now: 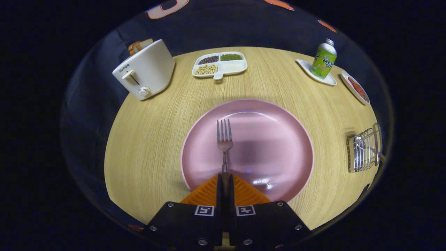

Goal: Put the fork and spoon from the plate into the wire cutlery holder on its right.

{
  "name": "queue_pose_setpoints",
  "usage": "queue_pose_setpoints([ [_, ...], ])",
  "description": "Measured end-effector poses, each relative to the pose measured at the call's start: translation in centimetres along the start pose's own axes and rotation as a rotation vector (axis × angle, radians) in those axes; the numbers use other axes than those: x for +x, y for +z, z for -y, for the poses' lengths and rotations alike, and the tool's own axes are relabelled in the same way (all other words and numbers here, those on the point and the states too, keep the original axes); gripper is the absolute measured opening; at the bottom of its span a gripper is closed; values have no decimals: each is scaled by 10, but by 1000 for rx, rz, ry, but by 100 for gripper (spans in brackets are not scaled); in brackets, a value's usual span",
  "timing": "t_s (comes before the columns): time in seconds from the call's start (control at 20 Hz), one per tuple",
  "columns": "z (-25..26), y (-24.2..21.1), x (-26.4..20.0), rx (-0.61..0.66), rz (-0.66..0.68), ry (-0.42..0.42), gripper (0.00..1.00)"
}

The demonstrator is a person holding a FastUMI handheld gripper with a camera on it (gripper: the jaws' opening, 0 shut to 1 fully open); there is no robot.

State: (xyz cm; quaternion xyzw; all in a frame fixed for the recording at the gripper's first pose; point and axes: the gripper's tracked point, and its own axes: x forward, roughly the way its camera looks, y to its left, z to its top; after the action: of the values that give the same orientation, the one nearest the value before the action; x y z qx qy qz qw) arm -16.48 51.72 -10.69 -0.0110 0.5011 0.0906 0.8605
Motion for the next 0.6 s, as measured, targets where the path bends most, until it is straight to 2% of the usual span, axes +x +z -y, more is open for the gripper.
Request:
queue_pose_setpoints([
  [0.3,59,24,-35,84,106,-44,8],
  [0.35,71,20,-33,73,91,-63,8],
  [0.45,73,9,-32,84,48,-45,8],
  [0.6,70,3,-31,22,49,-32,8],
])
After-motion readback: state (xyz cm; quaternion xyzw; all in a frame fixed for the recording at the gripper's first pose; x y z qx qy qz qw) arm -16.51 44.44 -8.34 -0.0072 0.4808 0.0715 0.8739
